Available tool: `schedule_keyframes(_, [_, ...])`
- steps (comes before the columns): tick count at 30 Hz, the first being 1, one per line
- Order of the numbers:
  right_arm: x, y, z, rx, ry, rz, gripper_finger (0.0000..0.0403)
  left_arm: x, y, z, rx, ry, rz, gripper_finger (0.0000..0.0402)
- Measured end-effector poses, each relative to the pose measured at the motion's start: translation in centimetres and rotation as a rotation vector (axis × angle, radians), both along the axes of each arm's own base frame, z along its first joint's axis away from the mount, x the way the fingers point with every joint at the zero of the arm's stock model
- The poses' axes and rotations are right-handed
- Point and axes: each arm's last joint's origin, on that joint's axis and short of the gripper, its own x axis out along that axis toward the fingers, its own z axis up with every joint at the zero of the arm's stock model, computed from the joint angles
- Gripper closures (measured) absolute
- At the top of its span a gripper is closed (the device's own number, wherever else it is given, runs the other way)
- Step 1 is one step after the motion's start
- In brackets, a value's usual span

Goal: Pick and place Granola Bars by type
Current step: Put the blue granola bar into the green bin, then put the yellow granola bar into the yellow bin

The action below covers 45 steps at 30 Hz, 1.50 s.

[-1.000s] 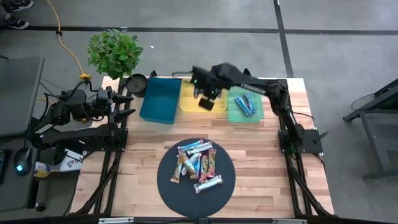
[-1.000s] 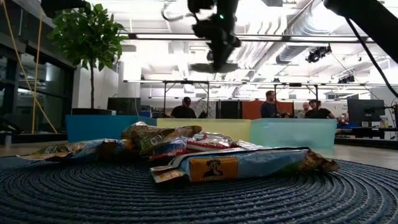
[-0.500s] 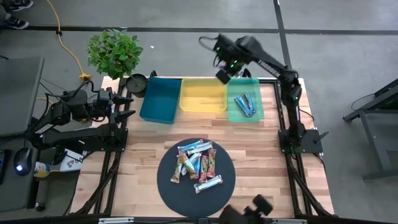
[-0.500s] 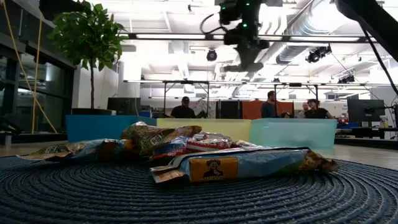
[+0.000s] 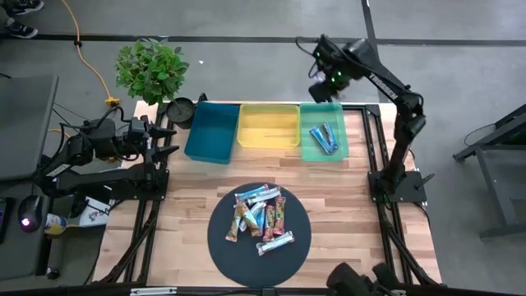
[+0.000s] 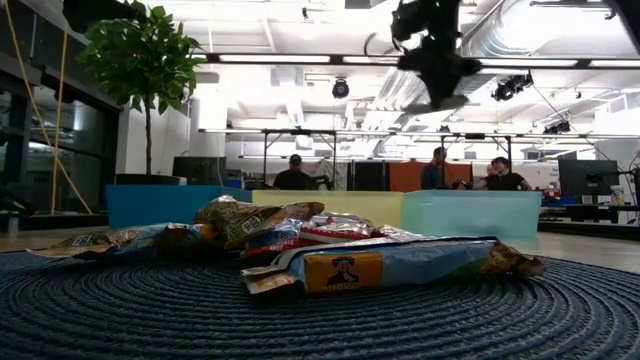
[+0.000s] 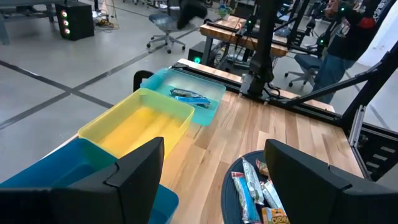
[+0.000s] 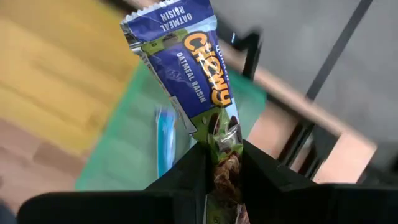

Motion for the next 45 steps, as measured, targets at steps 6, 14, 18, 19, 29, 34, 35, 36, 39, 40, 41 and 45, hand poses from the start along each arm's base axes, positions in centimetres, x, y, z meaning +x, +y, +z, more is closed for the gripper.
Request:
schedule_keyframes(6, [-0.6, 1.9, -5.2, 0.073, -0.052, -0.033, 0.0334, 0.0, 0.0, 0.0, 0.001, -0.001, 0.005, 0.0129])
schedule_keyframes(14, [-0.6, 4.2, -13.6, 0.127, -0.114, -0.075, 0.0334, 0.0, 0.0, 0.0, 0.001, 0.000, 0.005, 0.0129])
schedule_keyframes(18, [-0.8, 4.5, -16.3, 0.121, -0.140, -0.100, 0.0334, 0.0, 0.0, 0.0, -0.007, -0.003, 0.007, 0.0129])
schedule_keyframes(19, [-0.8, 4.5, -16.7, 0.119, -0.151, -0.102, 0.0334, 0.0, 0.0, 0.0, -0.013, -0.005, 0.008, 0.0129])
schedule_keyframes(29, [-1.4, 4.9, -18.6, 0.129, -0.148, -0.078, 0.0321, 0.0, 0.0, 0.0, -0.023, -0.007, 0.009, 0.0129])
schedule_keyframes(34, [-1.3, 4.8, -18.6, 0.127, -0.155, -0.071, 0.0284, 0.0, 0.0, 0.0, -0.024, -0.008, 0.006, 0.0129])
schedule_keyframes(35, [-1.3, 4.8, -18.6, 0.126, -0.154, -0.068, 0.0277, 0.0, 0.0, 0.0, -0.024, -0.008, 0.006, 0.0129])
schedule_keyframes(36, [-1.3, 4.8, -18.6, 0.127, -0.154, -0.064, 0.0270, 0.0, 0.0, 0.0, -0.024, -0.008, 0.006, 0.0129])
schedule_keyframes(39, [-1.3, 4.8, -18.6, 0.130, -0.155, -0.050, 0.0253, 0.0, 0.0, 0.0, -0.024, -0.008, 0.006, 0.0129])
schedule_keyframes(40, [-1.3, 4.8, -18.6, 0.130, -0.156, -0.045, 0.0249, 0.0, 0.0, 0.0, -0.024, -0.008, 0.006, 0.0129])
schedule_keyframes(41, [-1.2, 4.8, -18.6, 0.130, -0.161, -0.040, 0.0245, 0.0, 0.0, 0.0, -0.024, -0.008, 0.006, 0.0129])
schedule_keyframes(45, [-1.1, 4.7, -17.9, 0.098, -0.209, -0.021, 0.0240, 0.0, 0.0, 0.0, -0.024, -0.008, 0.006, 0.0129])
